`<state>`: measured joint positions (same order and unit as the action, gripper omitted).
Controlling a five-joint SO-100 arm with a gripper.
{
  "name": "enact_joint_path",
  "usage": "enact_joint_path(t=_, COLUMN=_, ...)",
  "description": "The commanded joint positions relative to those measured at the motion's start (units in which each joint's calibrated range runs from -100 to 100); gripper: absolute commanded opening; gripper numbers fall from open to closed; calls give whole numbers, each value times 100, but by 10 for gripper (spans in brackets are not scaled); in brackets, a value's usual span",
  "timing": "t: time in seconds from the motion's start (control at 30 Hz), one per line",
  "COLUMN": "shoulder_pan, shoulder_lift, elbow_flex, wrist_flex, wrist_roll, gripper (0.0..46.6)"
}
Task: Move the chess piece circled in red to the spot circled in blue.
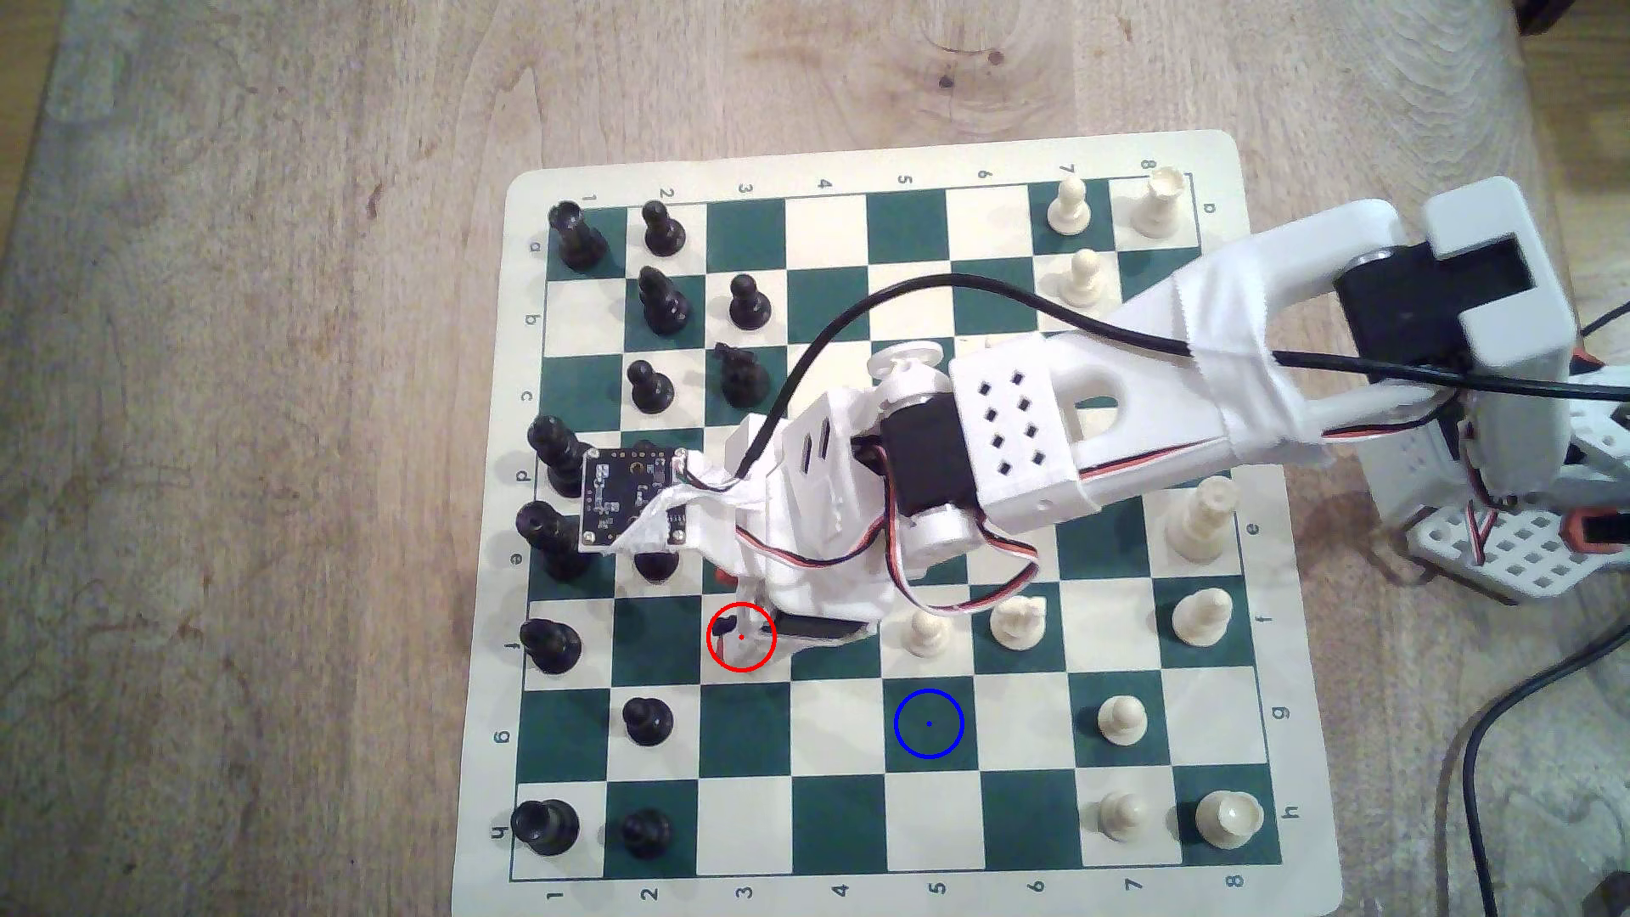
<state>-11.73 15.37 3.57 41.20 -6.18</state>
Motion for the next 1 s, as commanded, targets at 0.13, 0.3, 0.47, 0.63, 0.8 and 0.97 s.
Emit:
enact_joint_path(t=0.13, shoulder_pan=-52, shoulder_lift=-26, elbow_flex=-420, wrist_flex=-172, wrist_roll=-10, gripper=137)
enact_joint_path(t=0.3, shoulder_pan=-138, shoulder_lift=-9, elbow_flex=-430, wrist_flex=-229, wrist_roll=-20, gripper=136)
enact_joint_path(t=0.47, shoulder_pan=-106, shoulder_lift=7, elbow_flex=-430, wrist_flex=-246, wrist_roll=-20, gripper=132)
enact_joint_path(t=0.63, shoulder_pan=-138, shoulder_lift=24, elbow_flex=-439, wrist_flex=-295, wrist_roll=-20, gripper=118)
enact_joint_path(t=0.8, shoulder_pan=-153, shoulder_lift=33, elbow_flex=-439, wrist_flex=-295, wrist_roll=-24, gripper=73)
enact_joint_path(t=0.97, shoulder_pan=-192, shoulder_lift=24, elbow_flex=-439, wrist_flex=-295, wrist_roll=-24, gripper=51)
